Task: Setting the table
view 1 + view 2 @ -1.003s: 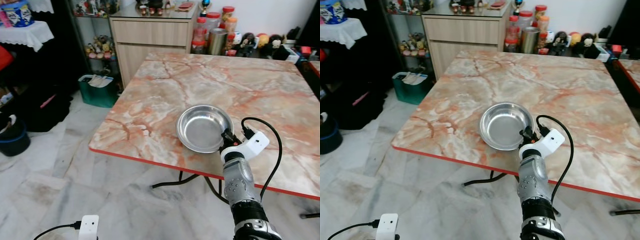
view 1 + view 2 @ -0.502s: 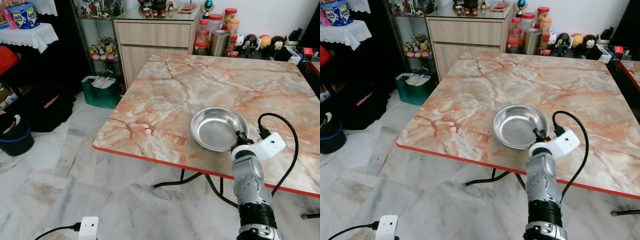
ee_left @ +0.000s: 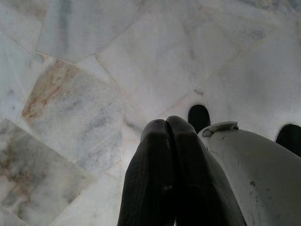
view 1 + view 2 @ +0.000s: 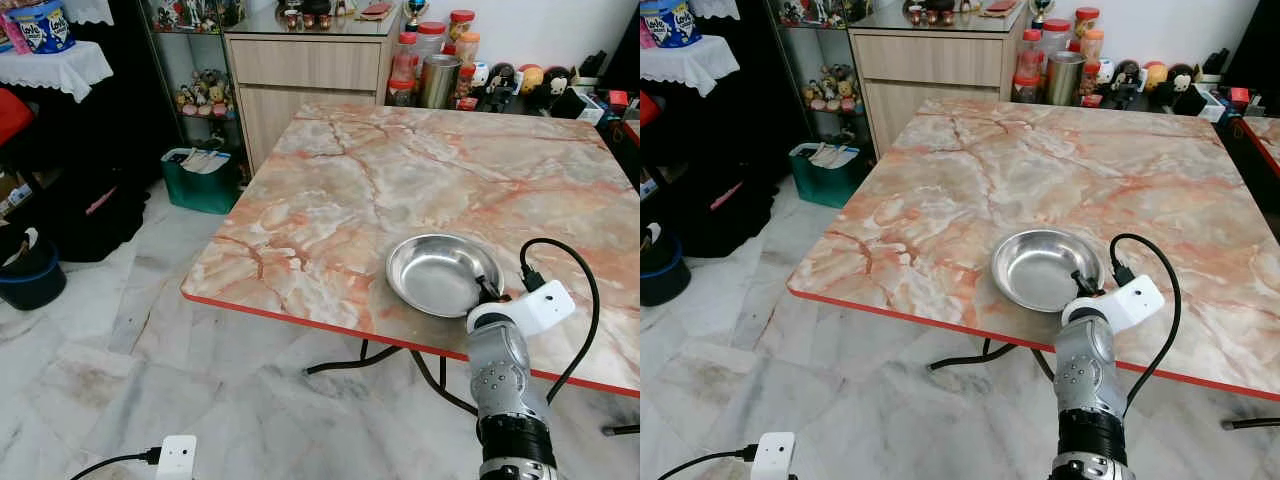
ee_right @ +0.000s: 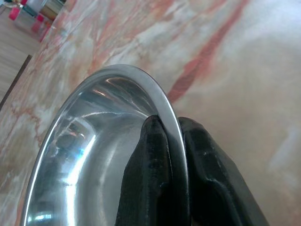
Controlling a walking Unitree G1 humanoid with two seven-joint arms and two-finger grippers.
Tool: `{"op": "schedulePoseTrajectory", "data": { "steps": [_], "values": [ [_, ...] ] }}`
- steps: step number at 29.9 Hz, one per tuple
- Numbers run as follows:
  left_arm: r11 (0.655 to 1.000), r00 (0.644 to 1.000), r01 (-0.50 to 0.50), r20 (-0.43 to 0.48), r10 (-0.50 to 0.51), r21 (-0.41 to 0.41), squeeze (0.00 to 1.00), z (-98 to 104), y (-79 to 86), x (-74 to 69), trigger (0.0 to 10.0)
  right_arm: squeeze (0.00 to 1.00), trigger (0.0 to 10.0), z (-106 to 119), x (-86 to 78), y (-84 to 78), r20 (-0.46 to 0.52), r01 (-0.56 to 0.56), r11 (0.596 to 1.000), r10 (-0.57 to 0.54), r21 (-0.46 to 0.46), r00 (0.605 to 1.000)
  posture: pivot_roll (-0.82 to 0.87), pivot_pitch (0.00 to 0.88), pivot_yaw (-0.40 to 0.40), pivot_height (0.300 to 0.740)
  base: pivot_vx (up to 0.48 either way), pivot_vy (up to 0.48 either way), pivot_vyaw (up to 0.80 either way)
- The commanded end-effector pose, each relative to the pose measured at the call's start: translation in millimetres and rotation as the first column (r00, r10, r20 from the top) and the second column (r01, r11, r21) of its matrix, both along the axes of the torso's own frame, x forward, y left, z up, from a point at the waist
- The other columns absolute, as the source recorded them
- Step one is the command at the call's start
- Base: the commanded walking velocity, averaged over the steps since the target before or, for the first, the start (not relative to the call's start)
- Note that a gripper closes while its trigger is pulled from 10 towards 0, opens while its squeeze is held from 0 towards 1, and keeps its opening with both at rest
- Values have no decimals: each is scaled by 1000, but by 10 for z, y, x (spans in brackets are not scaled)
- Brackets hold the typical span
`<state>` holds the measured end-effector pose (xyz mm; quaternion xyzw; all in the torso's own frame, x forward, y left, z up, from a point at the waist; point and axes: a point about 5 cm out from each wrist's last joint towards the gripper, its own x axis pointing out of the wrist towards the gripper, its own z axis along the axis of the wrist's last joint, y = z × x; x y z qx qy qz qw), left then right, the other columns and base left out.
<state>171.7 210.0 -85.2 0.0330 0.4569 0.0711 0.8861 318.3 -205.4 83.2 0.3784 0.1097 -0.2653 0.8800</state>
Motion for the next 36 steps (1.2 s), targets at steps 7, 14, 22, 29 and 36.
{"op": "schedulePoseTrajectory", "data": {
  "steps": [7,14,22,29,36],
  "values": [
    [1000,999,-5,-33,6,4,0,-23,44,-60,10000,0,10000,-20,-31,17,-18,29,998,-28,57,999,21,28,8,740,0,0,0],
    [1000,1000,-4,-31,4,4,0,-21,43,-54,10000,1000,10000,-20,-38,-1,-24,41,997,-40,58,999,23,27,8,740,0,0,0],
    [1000,1000,0,-30,0,4,0,-20,37,-50,10000,1000,10000,-30,-51,-19,-31,53,996,-51,67,998,20,26,7,740,0,0,0],
    [1000,1000,-1,-29,2,6,0,-18,39,-47,10000,1000,10000,43,-10,-36,20,33,998,-34,46,999,23,28,6,740,0,0,0],
    [1000,1000,-1,-29,1,3,0,-19,34,-46,10000,361,10000,176,31,3,109,-17,1000,17,-4,994,20,27,7,740,0,0,0]
  ]
}}
